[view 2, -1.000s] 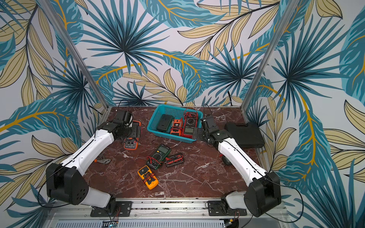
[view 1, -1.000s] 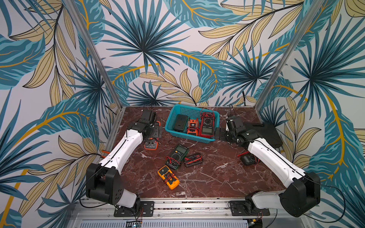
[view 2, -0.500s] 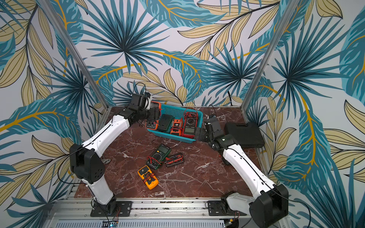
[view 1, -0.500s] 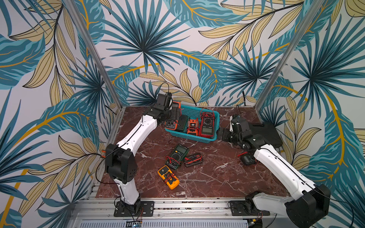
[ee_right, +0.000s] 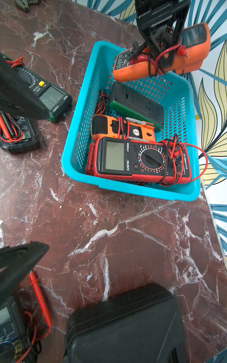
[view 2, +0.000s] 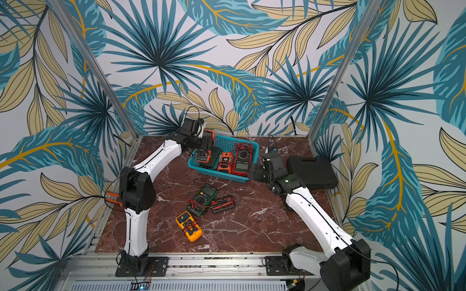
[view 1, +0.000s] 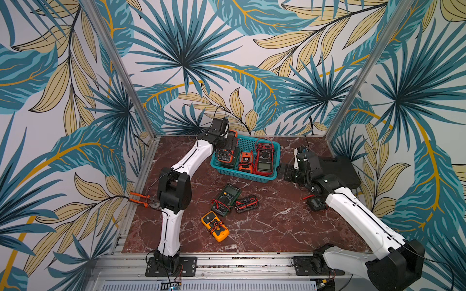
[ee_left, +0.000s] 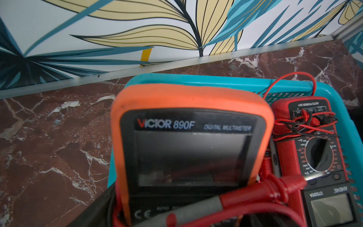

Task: Put the multimeter into the basket
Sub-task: Place the multimeter in the basket.

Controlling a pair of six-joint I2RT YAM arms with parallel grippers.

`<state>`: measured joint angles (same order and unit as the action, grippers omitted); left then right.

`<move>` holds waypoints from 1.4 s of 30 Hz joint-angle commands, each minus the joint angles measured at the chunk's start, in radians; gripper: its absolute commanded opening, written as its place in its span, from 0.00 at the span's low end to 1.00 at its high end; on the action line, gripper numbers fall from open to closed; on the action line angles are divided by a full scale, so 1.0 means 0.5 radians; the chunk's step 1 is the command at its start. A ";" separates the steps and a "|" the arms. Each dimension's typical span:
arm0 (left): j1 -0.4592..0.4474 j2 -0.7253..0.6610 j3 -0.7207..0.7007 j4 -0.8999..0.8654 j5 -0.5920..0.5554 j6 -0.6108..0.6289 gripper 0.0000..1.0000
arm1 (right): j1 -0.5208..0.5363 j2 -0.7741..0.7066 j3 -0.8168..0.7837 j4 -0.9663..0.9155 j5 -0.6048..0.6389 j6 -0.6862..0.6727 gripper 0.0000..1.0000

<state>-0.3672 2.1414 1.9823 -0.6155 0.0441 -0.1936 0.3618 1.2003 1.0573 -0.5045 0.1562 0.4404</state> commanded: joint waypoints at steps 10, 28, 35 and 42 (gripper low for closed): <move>-0.035 0.079 0.168 -0.212 -0.035 -0.033 0.07 | 0.011 0.097 0.005 0.036 -0.085 0.009 0.99; -0.091 0.350 0.315 -0.278 -0.273 -0.021 0.61 | 0.013 0.145 0.056 -0.052 -0.061 0.009 1.00; -0.091 0.355 0.334 -0.283 -0.314 -0.018 0.83 | 0.012 0.158 0.073 -0.048 -0.067 0.026 0.99; -0.091 0.347 0.334 -0.289 -0.343 -0.026 0.99 | 0.012 0.130 0.055 -0.050 -0.034 0.023 1.00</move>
<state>-0.4145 2.3013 2.1124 -0.7872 -0.0933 -0.2073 0.3622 1.2720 1.0782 -0.5102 0.1246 0.4416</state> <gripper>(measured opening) 0.969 0.995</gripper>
